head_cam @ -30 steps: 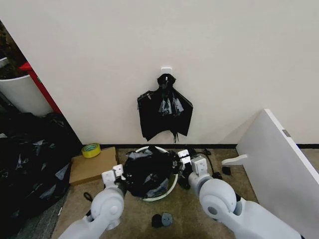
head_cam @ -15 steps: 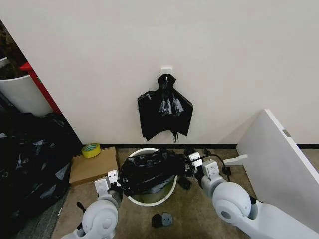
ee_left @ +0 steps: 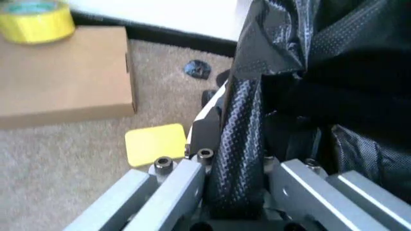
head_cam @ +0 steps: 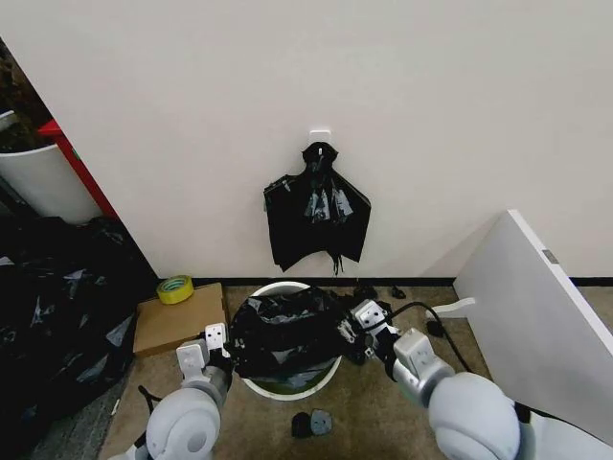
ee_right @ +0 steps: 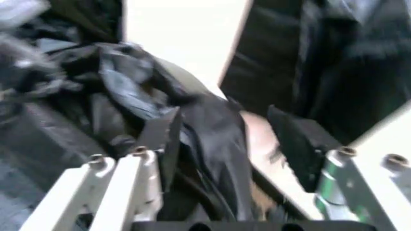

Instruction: Place the garbage bag over the trash bin.

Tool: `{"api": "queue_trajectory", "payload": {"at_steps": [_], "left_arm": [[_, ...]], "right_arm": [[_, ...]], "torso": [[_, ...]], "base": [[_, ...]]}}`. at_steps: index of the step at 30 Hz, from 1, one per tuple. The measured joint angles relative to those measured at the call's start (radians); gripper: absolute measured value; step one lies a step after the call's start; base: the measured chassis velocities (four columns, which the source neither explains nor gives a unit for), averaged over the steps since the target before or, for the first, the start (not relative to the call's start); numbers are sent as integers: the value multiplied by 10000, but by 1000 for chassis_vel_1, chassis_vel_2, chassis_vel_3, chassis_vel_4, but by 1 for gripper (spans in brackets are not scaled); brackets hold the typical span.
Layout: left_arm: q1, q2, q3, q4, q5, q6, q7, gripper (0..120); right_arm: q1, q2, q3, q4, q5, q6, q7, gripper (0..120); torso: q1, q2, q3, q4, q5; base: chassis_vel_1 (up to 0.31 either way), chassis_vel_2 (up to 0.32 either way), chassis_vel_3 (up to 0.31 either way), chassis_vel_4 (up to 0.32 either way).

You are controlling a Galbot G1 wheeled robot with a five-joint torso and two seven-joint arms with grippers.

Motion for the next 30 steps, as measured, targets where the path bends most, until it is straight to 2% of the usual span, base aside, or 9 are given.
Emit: {"api": "queue_trajectory", "payload": {"at_steps": [2, 5, 6, 8, 12, 18, 24, 27, 30], "left_arm": [[-27, 89, 60, -43, 356, 161, 189, 1], [-32, 110, 78, -46, 440, 193, 245, 1], [-34, 195, 130, -51, 787, 267, 465, 1], [-9, 282, 149, -78, 1179, 294, 716, 1], [44, 361, 154, -127, 1594, 297, 976, 1], [53, 398, 361, -49, 1931, 238, 1213, 1], [24, 370, 506, 24, 2173, 200, 1359, 1], [23, 352, 506, 61, 2174, 185, 1367, 1], [7, 309, 511, 114, 2174, 181, 1377, 1]], "right_arm": [[196, -35, -251, -30, -1067, 170, -1060, 63], [280, -26, -344, -74, -1227, 209, -1283, 66], [580, 99, -618, -322, -1714, 345, -1859, 74], [804, 276, -860, -592, -2171, 423, -2273, 82], [943, 465, -1170, -925, -2695, 433, -2648, 94], [1244, 766, -1610, -1690, -3081, 351, -2838, 77], [1352, 692, -1693, -2023, -3096, 362, -2791, 50], [1285, 614, -1709, -2023, -3187, 438, -2791, 43], [1244, 582, -1721, -2009, -3290, 636, -2791, 30]], "torso": [[0, 0, 0, 0, 1], [0, 0, 0, 2, 0], [1, 0, 1, 1, 0], [1, -1, 1, 2, 3], [1, 0, 1, 2, 2], [1, -1, 1, 1, 2], [1, -1, 1, 1, 1], [1, -1, 1, 0, 1], [1, -1, 1, 1, 2]], "base": [[0, 0, 0, 0], [0, 0, 0, 0], [0, 0, 0, 0], [0, 0, 0, 0], [0, 0, 0, 0], [0, 0, 0, 0], [0, 0, 0, 0], [0, 0, 0, 0], [0, 0, 0, 0]]}}
